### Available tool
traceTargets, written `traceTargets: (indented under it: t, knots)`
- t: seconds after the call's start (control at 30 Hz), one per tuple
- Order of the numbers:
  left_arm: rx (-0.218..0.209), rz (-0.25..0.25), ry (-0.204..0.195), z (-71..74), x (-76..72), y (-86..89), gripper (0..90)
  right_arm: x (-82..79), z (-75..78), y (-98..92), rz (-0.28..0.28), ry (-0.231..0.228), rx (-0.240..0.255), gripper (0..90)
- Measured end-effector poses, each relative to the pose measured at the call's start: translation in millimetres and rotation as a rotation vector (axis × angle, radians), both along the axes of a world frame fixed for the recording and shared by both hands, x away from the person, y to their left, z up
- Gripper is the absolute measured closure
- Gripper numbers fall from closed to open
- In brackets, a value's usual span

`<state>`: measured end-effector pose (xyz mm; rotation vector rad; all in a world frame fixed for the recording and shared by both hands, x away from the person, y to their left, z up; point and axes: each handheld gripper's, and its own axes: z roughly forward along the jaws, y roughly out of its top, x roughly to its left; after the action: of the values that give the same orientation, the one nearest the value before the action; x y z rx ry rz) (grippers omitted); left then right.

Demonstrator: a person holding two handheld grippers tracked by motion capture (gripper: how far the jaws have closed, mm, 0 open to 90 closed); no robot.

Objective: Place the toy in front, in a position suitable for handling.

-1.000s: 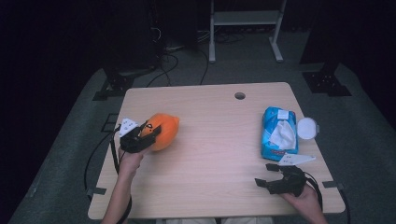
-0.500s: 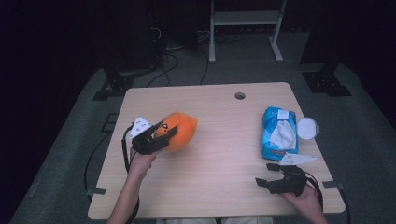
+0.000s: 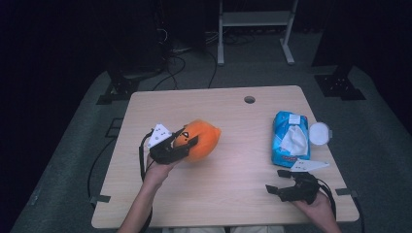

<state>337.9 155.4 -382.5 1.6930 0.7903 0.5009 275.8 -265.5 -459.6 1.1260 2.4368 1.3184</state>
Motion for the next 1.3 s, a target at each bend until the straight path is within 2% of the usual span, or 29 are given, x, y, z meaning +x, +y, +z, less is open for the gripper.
traceTargets:
  t: [0.53,1.3]
  knots:
    - [0.024,-0.102,0.010,-5.7,-11.3,-34.6,45.3,-0.5,1.4,-1.6,-0.003,-0.008,0.001,18.3]
    - [0.067,-0.187,0.028,-22.5,-18.3,-64.9,44.8,-0.7,1.9,-1.7,0.000,-0.013,-0.007,18.3]
